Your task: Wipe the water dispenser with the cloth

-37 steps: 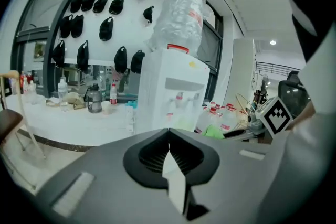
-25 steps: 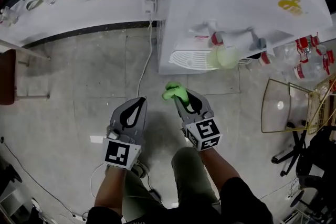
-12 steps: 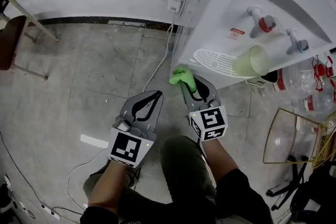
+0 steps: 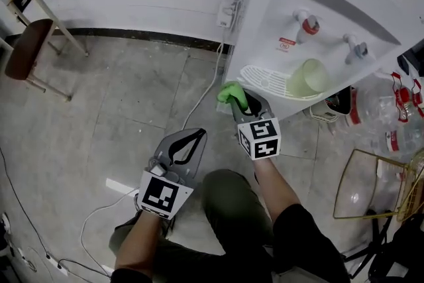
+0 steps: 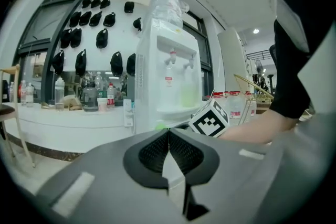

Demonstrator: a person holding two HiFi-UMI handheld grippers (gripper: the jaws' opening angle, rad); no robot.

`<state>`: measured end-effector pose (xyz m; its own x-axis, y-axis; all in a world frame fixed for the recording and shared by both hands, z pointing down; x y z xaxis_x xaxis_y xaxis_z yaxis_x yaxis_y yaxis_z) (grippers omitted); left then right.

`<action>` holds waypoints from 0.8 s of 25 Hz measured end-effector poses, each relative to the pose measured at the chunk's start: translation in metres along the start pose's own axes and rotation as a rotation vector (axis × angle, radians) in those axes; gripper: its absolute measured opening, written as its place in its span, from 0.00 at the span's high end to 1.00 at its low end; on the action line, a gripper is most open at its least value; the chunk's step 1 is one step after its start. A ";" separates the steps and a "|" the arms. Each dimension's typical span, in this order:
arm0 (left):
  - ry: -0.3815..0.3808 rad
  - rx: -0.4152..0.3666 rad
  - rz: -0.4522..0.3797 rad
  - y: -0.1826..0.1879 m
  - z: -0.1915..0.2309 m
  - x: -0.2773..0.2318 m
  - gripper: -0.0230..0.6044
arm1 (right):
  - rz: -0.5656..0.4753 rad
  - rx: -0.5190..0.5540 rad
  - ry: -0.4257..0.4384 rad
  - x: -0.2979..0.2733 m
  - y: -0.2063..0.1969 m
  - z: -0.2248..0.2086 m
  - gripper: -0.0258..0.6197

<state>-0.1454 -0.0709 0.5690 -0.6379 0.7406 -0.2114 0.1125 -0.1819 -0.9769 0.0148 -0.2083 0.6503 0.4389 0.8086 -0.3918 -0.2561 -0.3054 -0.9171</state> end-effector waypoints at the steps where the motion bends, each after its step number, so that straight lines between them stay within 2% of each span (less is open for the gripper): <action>1: -0.005 0.006 0.011 -0.002 -0.001 -0.001 0.96 | 0.003 0.002 0.003 0.003 -0.001 -0.003 0.79; 4: -0.012 -0.015 0.026 -0.006 -0.001 -0.003 0.96 | 0.011 -0.021 -0.006 0.014 -0.010 -0.018 0.79; 11: -0.013 -0.004 0.073 -0.006 -0.003 -0.007 0.96 | 0.061 -0.028 -0.093 0.055 -0.047 -0.097 0.78; 15: 0.007 -0.003 0.095 -0.011 -0.001 -0.006 0.96 | 0.083 -0.032 -0.153 0.078 -0.061 -0.133 0.78; 20: -0.017 -0.026 0.099 -0.014 -0.008 -0.016 0.96 | 0.102 -0.040 -0.249 0.101 -0.073 -0.168 0.78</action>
<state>-0.1307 -0.0751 0.5855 -0.6352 0.7090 -0.3063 0.1951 -0.2364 -0.9519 0.2229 -0.1885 0.6654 0.1860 0.8700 -0.4567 -0.2516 -0.4072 -0.8780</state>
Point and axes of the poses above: the fingertips, and each gripper's own axes: x backward along the fingers, z to its left, y out of its top, the point moved 8 cm from there along x, backward along the fingers, and after that the axes turned 8 degrees about -y, right-handed, at the moved point
